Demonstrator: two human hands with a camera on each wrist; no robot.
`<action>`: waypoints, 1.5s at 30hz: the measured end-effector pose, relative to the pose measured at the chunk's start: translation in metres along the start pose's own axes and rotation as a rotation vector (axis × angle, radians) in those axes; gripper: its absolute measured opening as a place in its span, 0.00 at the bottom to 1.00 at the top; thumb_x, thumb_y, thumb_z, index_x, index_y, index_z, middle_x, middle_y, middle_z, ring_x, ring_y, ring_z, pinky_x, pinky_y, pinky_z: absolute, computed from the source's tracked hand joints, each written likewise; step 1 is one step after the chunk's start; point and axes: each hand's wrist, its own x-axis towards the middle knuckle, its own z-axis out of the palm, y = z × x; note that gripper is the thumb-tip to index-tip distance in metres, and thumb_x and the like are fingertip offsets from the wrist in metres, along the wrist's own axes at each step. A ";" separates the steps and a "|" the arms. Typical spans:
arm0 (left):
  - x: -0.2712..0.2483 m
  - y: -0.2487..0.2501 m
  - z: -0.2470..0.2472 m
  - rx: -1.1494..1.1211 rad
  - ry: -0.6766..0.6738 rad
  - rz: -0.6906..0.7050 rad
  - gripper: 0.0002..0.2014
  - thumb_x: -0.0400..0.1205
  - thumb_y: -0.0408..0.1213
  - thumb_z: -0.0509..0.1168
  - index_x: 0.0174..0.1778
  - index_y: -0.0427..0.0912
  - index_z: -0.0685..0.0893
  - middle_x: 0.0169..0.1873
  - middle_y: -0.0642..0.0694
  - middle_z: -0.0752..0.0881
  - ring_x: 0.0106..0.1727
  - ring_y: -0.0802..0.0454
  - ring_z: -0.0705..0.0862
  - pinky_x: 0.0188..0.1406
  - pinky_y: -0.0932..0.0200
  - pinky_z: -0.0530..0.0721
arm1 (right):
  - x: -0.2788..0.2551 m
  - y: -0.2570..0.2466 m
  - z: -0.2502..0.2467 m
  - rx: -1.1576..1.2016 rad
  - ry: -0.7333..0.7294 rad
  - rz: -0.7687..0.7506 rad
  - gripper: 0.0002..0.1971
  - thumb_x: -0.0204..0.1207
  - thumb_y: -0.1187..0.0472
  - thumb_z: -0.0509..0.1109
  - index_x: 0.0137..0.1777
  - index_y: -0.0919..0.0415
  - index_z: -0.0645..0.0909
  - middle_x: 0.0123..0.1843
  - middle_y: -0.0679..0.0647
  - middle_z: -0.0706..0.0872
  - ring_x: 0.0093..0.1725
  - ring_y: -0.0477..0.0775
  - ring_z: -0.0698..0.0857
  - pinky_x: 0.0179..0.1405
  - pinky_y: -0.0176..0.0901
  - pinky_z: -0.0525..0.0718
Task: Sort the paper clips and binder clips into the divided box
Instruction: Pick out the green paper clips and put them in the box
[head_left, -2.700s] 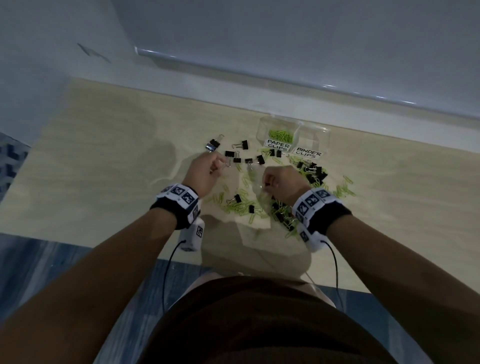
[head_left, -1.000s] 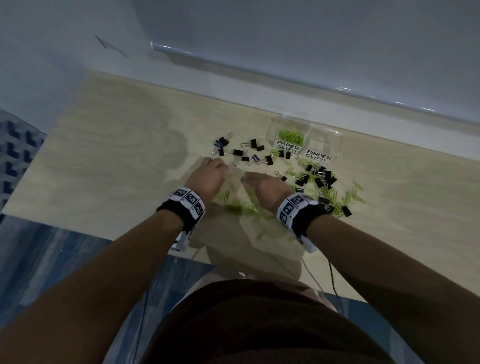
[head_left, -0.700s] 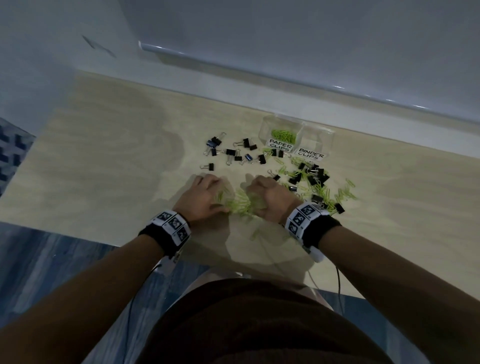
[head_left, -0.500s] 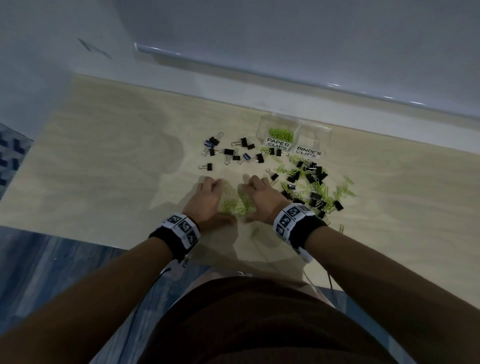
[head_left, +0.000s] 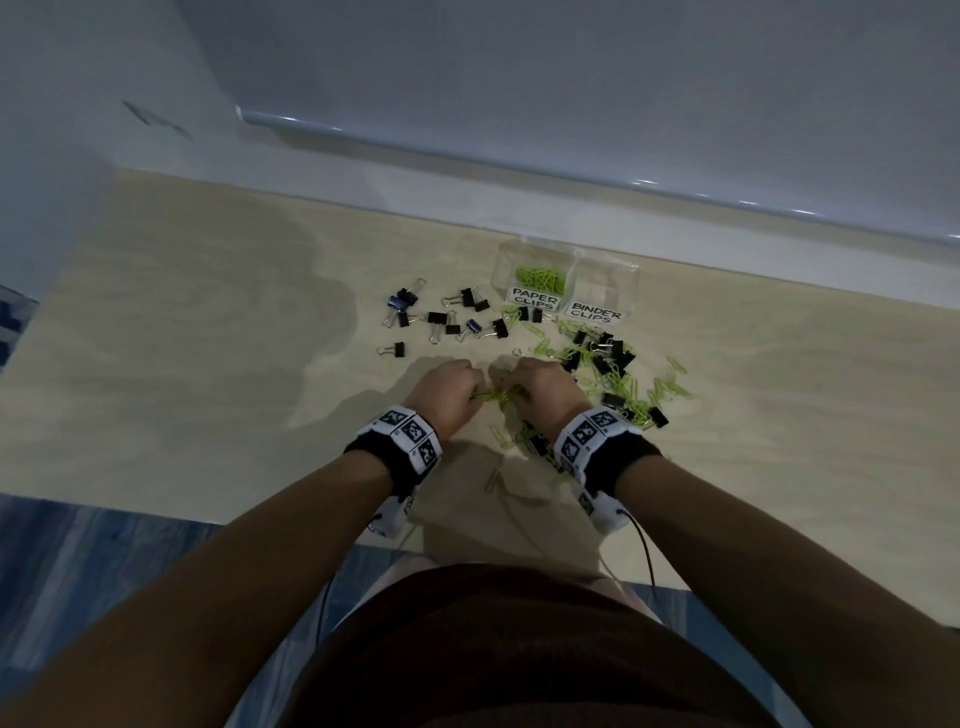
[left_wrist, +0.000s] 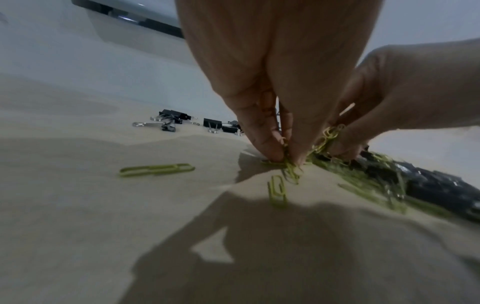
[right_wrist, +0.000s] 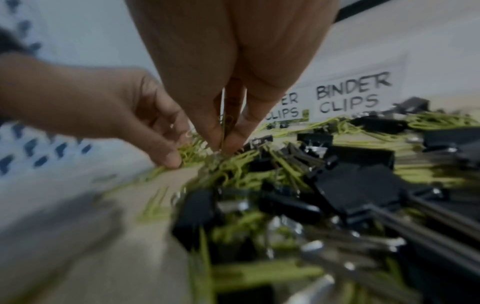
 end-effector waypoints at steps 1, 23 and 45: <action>0.002 0.000 -0.002 -0.031 0.010 -0.006 0.07 0.77 0.34 0.67 0.47 0.37 0.87 0.44 0.39 0.85 0.47 0.42 0.83 0.47 0.52 0.79 | 0.000 0.004 -0.003 0.077 0.069 0.037 0.12 0.69 0.74 0.68 0.50 0.65 0.87 0.48 0.63 0.87 0.47 0.62 0.84 0.51 0.46 0.82; 0.141 0.050 -0.074 -0.275 0.221 -0.110 0.09 0.73 0.32 0.72 0.47 0.36 0.88 0.45 0.39 0.90 0.48 0.44 0.87 0.52 0.54 0.85 | 0.100 0.047 -0.105 0.101 0.297 0.364 0.12 0.71 0.68 0.71 0.53 0.62 0.87 0.51 0.59 0.90 0.50 0.56 0.87 0.56 0.47 0.85; -0.044 -0.043 -0.004 -0.213 -0.028 -0.167 0.16 0.71 0.39 0.74 0.51 0.36 0.82 0.47 0.41 0.80 0.49 0.44 0.82 0.49 0.53 0.82 | 0.017 -0.009 0.001 -0.308 -0.251 -0.104 0.23 0.73 0.79 0.60 0.67 0.64 0.78 0.59 0.61 0.75 0.58 0.63 0.76 0.55 0.51 0.80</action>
